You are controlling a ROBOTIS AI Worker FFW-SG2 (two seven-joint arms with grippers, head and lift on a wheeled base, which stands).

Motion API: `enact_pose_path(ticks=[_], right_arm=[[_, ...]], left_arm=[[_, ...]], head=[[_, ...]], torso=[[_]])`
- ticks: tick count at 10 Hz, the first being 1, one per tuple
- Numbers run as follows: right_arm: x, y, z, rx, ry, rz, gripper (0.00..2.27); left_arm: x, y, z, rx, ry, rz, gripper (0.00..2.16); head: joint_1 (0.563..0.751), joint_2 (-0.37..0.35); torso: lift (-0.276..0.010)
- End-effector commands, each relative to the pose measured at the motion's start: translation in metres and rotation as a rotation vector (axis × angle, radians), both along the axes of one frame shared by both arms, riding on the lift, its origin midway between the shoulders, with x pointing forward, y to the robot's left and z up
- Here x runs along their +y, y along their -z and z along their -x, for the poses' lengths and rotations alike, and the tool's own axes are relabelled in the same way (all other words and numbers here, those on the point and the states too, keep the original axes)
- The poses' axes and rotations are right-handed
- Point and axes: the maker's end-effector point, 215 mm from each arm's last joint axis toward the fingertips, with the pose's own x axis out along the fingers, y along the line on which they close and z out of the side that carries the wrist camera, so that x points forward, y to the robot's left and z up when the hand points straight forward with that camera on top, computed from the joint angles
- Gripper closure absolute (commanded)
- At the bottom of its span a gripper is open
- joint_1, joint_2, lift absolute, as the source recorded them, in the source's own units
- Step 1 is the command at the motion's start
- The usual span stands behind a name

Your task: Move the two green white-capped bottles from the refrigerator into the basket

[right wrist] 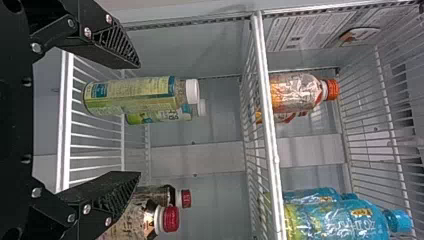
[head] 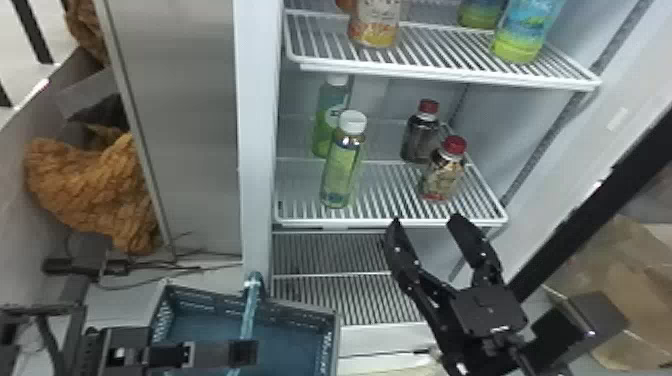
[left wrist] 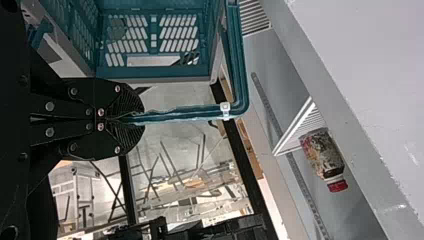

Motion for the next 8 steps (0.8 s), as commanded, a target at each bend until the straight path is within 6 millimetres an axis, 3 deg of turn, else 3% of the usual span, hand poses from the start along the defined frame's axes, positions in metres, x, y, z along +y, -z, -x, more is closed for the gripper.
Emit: enact_pose_path(ticks=[1, 5, 8], right_arm=[[0.001, 0.001, 0.0, 0.001, -0.002, -0.001, 0.31], [0.002, 0.001, 0.0, 0.001, -0.005, -0.002, 0.31], [0.01, 0.011, -0.02, -0.001, -0.024, -0.006, 0.31]], left_arm=[[0.0, 0.0, 0.0, 0.0, 0.001, 0.001, 1.17], [0.001, -0.001, -0.001, -0.001, -0.002, 0.002, 1.17], [0.001, -0.002, -0.001, -0.001, -0.003, 0.006, 1.17]], head=[[0.695, -0.21], [0.695, -0.206], [0.695, -0.201]], torso=[[-0.263], [-0.263], [-0.263]])
